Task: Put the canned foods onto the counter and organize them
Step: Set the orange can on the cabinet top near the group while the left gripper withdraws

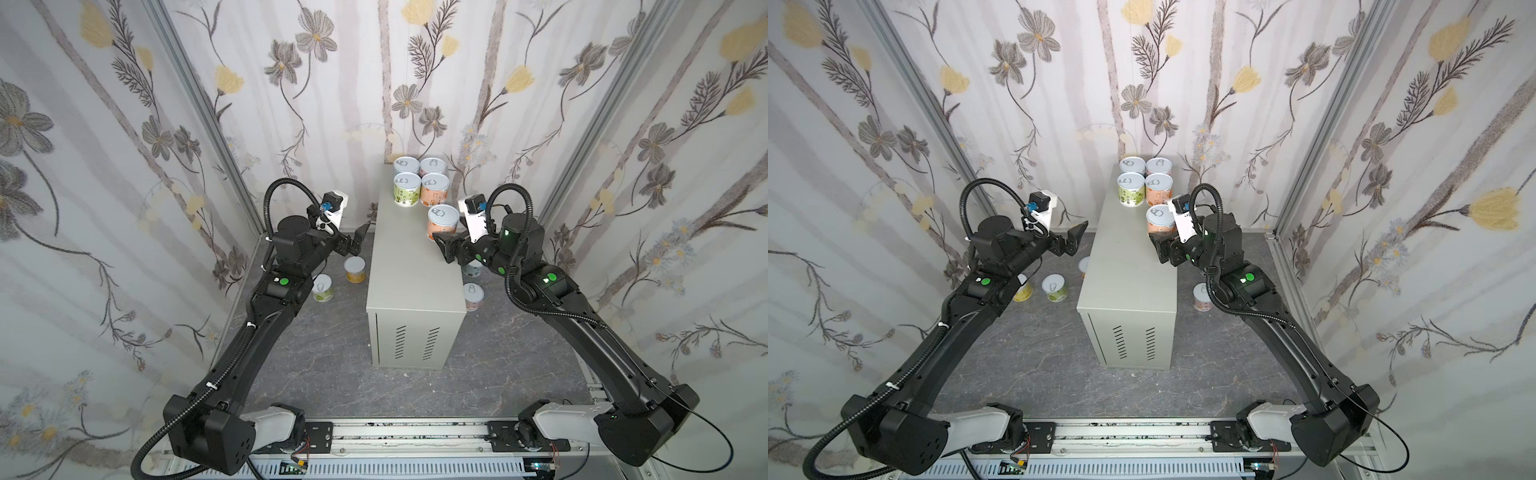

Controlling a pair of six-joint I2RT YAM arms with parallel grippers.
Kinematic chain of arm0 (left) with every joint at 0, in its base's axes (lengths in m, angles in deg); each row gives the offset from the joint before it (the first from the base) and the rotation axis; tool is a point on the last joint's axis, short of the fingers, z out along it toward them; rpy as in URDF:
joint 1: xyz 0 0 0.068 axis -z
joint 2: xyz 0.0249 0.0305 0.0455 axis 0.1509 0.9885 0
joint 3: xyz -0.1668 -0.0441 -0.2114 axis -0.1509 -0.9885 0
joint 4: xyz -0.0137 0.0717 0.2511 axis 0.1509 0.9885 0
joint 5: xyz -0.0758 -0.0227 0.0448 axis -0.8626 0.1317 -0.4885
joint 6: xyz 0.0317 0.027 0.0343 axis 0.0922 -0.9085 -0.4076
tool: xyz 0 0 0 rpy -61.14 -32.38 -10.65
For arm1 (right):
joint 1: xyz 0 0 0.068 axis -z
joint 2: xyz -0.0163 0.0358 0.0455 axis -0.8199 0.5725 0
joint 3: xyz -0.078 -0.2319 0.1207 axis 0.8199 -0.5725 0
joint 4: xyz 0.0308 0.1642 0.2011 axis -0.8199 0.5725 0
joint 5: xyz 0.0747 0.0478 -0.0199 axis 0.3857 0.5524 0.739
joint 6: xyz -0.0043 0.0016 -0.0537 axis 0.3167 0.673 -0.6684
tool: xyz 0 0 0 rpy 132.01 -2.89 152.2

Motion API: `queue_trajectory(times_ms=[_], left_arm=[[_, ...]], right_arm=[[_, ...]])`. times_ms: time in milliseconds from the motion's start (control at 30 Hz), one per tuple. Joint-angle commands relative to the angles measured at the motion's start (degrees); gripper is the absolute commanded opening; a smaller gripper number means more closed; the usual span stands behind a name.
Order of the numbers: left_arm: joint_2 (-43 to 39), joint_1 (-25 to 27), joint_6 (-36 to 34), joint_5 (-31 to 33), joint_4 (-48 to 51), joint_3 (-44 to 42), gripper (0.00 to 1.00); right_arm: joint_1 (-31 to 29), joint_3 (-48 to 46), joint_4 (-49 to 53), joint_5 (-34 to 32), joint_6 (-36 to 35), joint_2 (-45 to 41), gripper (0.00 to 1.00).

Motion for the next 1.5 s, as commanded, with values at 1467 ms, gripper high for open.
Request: queue_trajectory(times_ms=[1467], left_arm=[[4.85,-1.94,-1.01,-0.84,-0.75,0.9,1.0]], right_arm=[[1.35,1.49,-9.08,-3.29,-0.06,8.34,0.71]])
